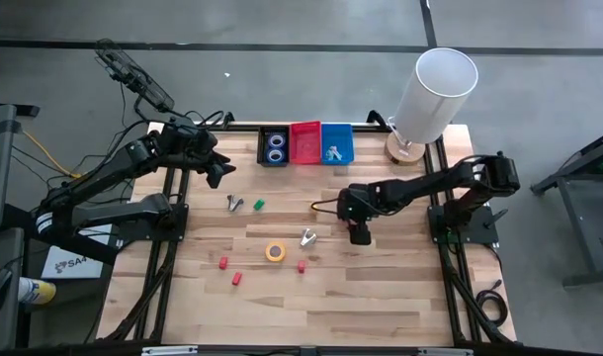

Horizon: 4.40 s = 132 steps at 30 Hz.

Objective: Pick and place Stapler, Stapler remover, tape
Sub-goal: Put the pink tape into the black bin

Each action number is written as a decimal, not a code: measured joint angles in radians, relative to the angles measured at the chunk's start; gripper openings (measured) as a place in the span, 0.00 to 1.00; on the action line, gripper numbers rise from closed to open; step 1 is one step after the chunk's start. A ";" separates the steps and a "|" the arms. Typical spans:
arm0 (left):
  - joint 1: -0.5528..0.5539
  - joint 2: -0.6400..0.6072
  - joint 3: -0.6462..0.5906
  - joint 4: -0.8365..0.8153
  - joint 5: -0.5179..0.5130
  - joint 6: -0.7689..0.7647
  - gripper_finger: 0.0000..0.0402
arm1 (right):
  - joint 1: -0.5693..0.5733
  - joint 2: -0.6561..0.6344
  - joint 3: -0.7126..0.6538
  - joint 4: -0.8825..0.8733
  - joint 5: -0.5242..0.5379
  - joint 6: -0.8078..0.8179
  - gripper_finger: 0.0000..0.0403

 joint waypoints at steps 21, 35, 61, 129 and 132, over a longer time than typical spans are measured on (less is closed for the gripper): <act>0.000 0.000 0.000 0.000 0.000 0.000 0.48 | 0.019 -0.001 -0.069 0.086 0.027 -0.012 0.40; 0.000 0.000 0.000 0.001 0.000 -0.011 0.48 | 0.071 -0.001 -0.071 0.081 0.027 0.070 0.10; 0.000 0.047 0.001 0.281 0.128 -0.057 0.48 | 0.023 -0.251 -0.070 0.676 -0.071 0.275 0.08; -0.223 0.401 0.000 1.181 0.099 0.104 0.48 | -0.188 -0.005 0.245 1.175 -0.307 0.290 0.08; -0.223 0.401 0.000 1.174 0.099 0.101 0.48 | -0.177 0.001 0.252 1.164 -0.307 0.297 0.08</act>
